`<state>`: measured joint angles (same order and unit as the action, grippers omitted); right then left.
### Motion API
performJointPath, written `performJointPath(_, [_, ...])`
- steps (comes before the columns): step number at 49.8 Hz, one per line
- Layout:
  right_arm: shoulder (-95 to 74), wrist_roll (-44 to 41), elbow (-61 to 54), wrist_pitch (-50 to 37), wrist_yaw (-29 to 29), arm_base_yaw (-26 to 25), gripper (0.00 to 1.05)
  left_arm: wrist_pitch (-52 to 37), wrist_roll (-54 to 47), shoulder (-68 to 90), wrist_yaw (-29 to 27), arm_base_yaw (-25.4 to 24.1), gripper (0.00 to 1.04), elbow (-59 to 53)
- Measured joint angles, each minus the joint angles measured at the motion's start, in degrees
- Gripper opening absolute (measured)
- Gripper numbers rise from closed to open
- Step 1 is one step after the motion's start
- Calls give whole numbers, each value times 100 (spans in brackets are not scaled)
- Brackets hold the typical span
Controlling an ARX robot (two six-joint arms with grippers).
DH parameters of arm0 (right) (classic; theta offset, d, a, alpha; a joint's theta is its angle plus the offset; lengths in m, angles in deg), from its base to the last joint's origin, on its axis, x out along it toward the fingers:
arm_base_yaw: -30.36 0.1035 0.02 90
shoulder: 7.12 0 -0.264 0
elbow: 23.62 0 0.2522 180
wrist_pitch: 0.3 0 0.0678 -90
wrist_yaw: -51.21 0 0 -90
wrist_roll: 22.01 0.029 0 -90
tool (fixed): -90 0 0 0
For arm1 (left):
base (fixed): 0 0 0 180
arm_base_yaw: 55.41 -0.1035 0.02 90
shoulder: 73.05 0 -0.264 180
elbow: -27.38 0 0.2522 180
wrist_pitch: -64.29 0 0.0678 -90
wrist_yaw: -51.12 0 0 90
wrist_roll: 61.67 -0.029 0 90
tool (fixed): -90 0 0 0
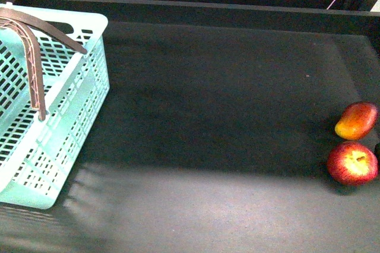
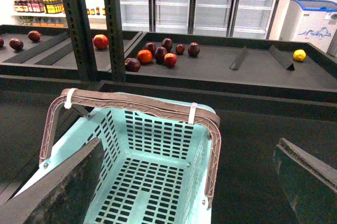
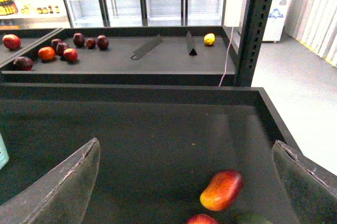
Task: Pick apple with right arm and hold basket with left
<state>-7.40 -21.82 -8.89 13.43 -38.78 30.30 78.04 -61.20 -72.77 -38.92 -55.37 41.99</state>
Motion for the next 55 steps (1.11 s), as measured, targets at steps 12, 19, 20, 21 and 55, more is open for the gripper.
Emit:
performJointPath(12, [0,-2,0,0,0,0,96,0,0,0,0,0,98,0])
performJointPath(19, [0,-2,0,0,0,0,96,0,0,0,0,0,98,0])
performJointPath(20, [0,-2,0,0,0,0,96,0,0,0,0,0,98,0])
performJointPath(21, [0,-2,0,0,0,0,96,0,0,0,0,0,98,0])
performJointPath(55, [0,-2,0,0,0,0,96,-2345,5615,6520,1493,-1067,98,2068])
